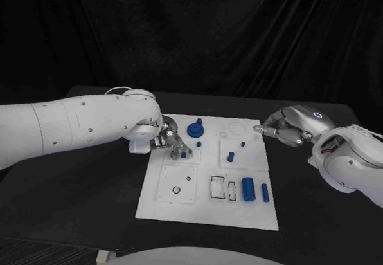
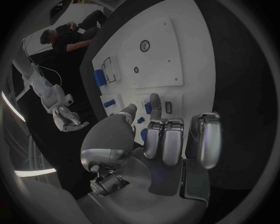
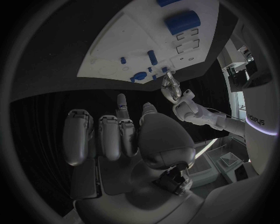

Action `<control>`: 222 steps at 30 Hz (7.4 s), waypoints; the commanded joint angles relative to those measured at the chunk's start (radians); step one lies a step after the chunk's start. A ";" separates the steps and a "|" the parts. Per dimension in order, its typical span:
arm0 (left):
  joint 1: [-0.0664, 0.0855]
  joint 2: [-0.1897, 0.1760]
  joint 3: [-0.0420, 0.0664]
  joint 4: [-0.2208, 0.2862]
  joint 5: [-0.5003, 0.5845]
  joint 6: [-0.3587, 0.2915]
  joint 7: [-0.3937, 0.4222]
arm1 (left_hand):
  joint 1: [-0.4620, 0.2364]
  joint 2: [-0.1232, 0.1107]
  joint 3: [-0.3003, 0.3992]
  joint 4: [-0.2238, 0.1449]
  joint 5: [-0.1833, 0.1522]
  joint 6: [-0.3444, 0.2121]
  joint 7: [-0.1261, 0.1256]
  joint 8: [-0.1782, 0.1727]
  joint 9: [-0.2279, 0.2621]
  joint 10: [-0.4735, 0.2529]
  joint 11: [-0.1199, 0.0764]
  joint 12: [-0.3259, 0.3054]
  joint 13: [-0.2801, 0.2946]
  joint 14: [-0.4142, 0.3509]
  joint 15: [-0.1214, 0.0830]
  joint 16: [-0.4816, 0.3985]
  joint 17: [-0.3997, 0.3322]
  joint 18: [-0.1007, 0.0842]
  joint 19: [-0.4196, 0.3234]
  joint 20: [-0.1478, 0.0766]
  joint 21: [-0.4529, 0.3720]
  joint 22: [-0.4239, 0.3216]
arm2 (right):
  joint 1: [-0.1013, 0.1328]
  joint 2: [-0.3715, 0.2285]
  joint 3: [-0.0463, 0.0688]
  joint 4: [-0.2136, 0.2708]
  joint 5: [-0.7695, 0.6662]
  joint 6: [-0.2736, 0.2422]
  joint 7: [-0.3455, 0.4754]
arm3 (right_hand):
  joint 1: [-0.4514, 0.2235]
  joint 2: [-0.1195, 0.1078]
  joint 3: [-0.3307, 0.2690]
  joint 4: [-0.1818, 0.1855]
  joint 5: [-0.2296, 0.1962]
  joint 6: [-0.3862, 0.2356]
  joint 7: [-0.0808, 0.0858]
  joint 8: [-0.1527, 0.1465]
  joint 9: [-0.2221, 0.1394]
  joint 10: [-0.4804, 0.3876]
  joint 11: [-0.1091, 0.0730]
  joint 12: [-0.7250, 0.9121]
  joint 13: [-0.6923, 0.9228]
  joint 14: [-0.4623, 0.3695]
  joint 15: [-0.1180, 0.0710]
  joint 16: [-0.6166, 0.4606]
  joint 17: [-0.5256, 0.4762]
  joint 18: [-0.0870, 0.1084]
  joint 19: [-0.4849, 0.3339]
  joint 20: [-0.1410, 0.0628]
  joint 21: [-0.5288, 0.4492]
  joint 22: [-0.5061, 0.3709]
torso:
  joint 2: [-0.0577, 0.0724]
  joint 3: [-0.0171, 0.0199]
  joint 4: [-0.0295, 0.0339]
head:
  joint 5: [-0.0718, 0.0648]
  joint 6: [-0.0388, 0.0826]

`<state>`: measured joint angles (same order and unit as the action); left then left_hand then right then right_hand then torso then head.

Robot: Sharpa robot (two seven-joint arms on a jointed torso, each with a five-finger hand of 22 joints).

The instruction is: Assemble the parts on the task board

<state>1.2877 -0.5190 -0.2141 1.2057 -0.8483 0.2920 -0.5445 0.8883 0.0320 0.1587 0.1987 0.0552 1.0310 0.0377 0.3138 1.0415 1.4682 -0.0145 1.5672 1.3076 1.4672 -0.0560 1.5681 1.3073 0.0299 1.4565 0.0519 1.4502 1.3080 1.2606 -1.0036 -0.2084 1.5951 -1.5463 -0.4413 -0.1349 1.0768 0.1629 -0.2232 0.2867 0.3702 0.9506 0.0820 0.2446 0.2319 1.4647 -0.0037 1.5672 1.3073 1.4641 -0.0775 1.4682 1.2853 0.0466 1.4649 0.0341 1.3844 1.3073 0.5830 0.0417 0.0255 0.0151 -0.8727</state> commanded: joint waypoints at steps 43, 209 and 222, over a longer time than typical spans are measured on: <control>0.039 0.050 0.002 -0.230 -0.127 -0.093 0.110 | 0.116 0.000 -0.058 -0.022 0.043 -0.074 -0.005 0.121 0.198 0.103 -0.015 0.004 0.263 0.104 -0.015 0.003 0.263 0.006 0.011 -0.009 0.004 0.198 | -0.002 0.011 0.001 -0.018 0.005 -0.005 -0.001 | -0.005 0.002 -0.015 0.004 -0.001 0.007 -0.002 -0.002 0.001 0.106 0.007 0.004 0.264 0.059 0.007 -0.005 0.003 0.002 0.034 0.005 -0.001 0.197 | 0.000 -0.0002 0.0004 | -0.001 0.000; 0.004 -0.117 0.002 0.114 -0.128 -0.216 0.002 | 0.135 -0.049 0.392 -0.283 0.372 -0.060 0.005 -0.040 0.126 0.103 -0.012 0.004 0.263 0.104 -0.014 0.003 0.263 0.009 0.012 -0.007 -0.023 0.210 | -0.027 0.010 0.001 -0.023 0.024 0.013 -0.005 | 0.036 0.005 -0.011 -0.006 0.009 0.013 0.000 -0.005 0.004 0.106 0.009 0.004 0.264 0.057 0.006 -0.011 -0.011 0.004 0.031 0.004 -0.010 0.195 | 0.000 -0.0002 -0.0002 | 0.019 0.000; -0.003 -0.101 0.002 0.109 -0.128 -0.205 0.005 | 0.128 -0.048 0.393 -0.279 0.372 -0.060 0.005 -0.041 0.125 0.103 -0.011 0.004 0.263 0.104 -0.014 0.003 0.263 0.010 0.010 -0.007 -0.027 0.209 | -0.028 0.009 0.001 -0.023 0.024 0.011 -0.003 | 0.041 0.004 -0.011 -0.007 0.010 0.013 0.000 -0.005 0.004 0.106 0.009 0.004 0.264 0.057 0.006 -0.012 -0.014 0.005 0.030 0.004 -0.013 0.194 | 0.001 -0.0003 -0.0008 | 0.018 0.000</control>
<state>1.2869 -0.6223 -0.2130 1.3130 -0.9778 0.0765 -0.5446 1.0217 -0.0191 0.5138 -0.0457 0.4270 0.9671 0.0515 0.2681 1.1652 1.4647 -0.0178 1.5672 1.3076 1.4669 -0.0626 1.5681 1.3079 0.0299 1.4637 0.0487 1.4269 1.3075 1.2352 -0.9935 -0.2084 1.5716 -1.5214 -0.4312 -0.1318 1.1056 0.1657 -0.2328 0.2854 0.3748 0.9577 0.0818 0.2446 0.2346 1.4679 -0.0006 1.5672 1.3073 1.4641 -0.0775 1.4598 1.2722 0.0466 1.4649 0.0341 1.3746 1.3074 0.5837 0.0415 0.0249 0.0334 -0.8728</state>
